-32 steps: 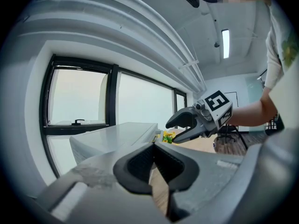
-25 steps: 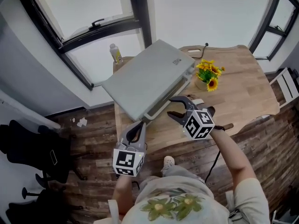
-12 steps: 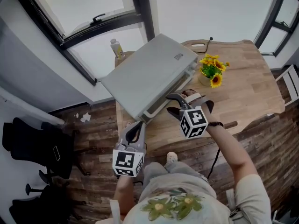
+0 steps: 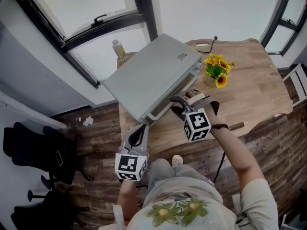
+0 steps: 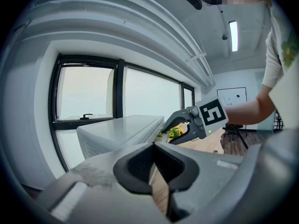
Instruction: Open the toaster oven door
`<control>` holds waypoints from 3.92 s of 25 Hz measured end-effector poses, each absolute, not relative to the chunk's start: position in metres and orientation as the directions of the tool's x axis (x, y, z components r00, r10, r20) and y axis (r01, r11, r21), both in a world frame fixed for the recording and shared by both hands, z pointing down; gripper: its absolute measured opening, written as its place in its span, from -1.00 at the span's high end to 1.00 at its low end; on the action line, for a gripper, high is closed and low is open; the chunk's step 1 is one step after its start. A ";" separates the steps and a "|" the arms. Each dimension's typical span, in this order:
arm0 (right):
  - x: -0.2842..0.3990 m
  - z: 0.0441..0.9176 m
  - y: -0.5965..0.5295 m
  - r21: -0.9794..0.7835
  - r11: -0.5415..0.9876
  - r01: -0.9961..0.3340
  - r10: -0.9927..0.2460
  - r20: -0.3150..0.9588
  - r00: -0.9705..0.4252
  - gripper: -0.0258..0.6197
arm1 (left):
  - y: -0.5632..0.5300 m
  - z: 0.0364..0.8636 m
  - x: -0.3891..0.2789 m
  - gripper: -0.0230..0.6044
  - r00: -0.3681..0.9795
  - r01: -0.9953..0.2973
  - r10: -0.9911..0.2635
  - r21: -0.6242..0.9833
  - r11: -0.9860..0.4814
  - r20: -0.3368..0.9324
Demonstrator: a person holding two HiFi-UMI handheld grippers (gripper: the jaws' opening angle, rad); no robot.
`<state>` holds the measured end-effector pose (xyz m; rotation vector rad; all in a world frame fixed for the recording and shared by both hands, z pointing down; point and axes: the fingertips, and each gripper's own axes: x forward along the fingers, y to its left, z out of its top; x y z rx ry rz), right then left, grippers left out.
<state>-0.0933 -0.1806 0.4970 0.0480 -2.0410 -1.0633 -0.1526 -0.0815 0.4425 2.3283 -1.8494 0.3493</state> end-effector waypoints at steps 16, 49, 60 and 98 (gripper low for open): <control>-0.082 0.499 -0.175 0.692 0.668 0.274 -0.382 0.635 -0.671 0.48 | -0.083 0.442 -0.158 0.91 0.206 -0.974 -0.941 -0.035 -0.223 0.269; -0.053 0.511 -0.158 0.675 0.709 0.203 -0.417 0.635 -0.650 0.44 | -0.086 0.452 -0.157 0.91 0.241 -0.967 -0.925 -0.009 -0.254 0.294; -0.041 0.518 -0.150 0.665 0.724 0.183 -0.415 0.631 -0.655 0.44 | -0.093 0.456 -0.152 0.91 0.267 -0.960 -0.915 -0.001 -0.280 0.302; -0.005 0.550 -0.129 0.607 0.791 0.074 -0.436 0.644 -0.628 0.40 | -0.107 0.463 -0.132 0.91 0.339 -0.934 -0.883 0.008 -0.356 0.324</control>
